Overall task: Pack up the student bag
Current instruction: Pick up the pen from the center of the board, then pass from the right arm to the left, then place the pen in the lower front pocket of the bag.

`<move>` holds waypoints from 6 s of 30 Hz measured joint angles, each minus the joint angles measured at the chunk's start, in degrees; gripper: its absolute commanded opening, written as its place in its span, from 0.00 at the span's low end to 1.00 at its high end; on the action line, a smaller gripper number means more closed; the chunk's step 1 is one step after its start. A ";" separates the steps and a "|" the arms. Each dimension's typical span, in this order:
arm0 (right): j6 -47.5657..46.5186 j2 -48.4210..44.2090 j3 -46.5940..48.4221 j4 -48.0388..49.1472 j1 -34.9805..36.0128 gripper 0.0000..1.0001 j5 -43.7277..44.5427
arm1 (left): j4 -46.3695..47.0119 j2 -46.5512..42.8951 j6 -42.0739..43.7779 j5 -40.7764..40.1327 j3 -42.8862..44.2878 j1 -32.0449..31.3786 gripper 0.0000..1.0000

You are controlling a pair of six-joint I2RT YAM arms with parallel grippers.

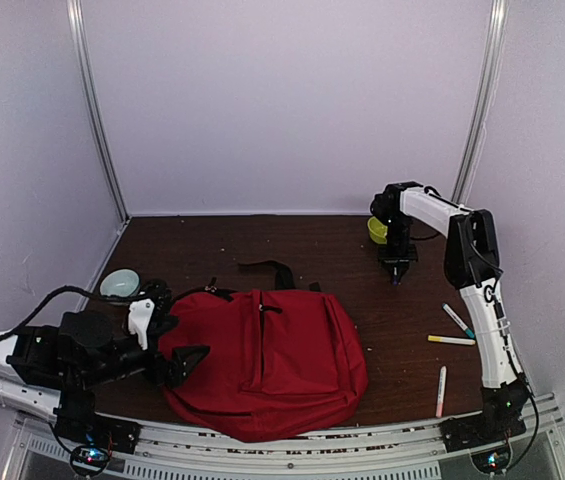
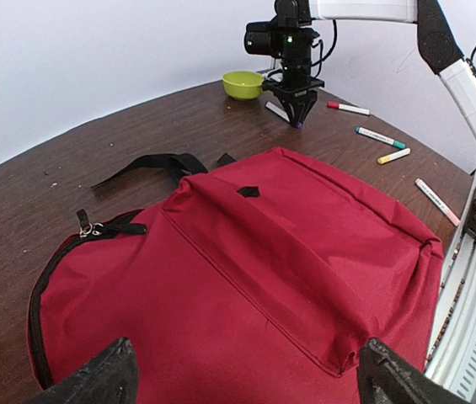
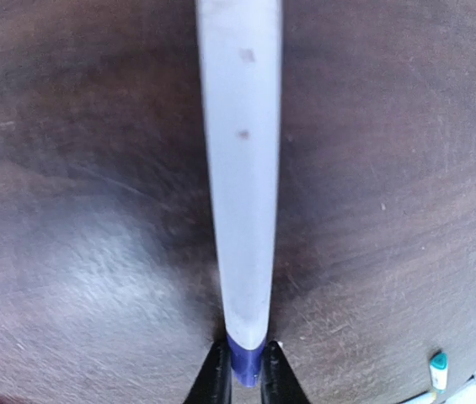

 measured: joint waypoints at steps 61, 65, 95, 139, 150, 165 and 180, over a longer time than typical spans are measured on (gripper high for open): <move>-43.50 -68.24 -71.14 57.88 38.12 0.00 -12.94 | 2.84 8.55 11.98 41.86 7.96 15.39 0.89; -46.18 -68.24 -71.14 56.65 40.79 0.00 -13.70 | 1.57 7.52 11.67 42.42 8.11 15.39 0.87; -50.66 -64.48 -67.45 45.27 54.03 0.00 -20.09 | 3.61 23.04 10.97 48.85 14.19 12.57 0.65; -45.72 -60.76 -63.84 41.88 54.36 0.45 -13.25 | 6.05 30.69 12.41 47.95 18.40 9.68 0.00; -41.44 -62.86 -63.06 43.21 53.59 0.60 -5.75 | -1.25 24.90 12.59 38.40 18.36 9.68 0.00; -29.79 -59.19 -60.02 50.77 51.36 0.62 -1.03 | -13.09 17.59 8.98 26.62 16.35 9.68 0.00; -24.33 -54.53 -58.55 51.21 51.36 0.62 0.00 | -17.40 18.45 7.04 21.75 16.37 9.68 0.00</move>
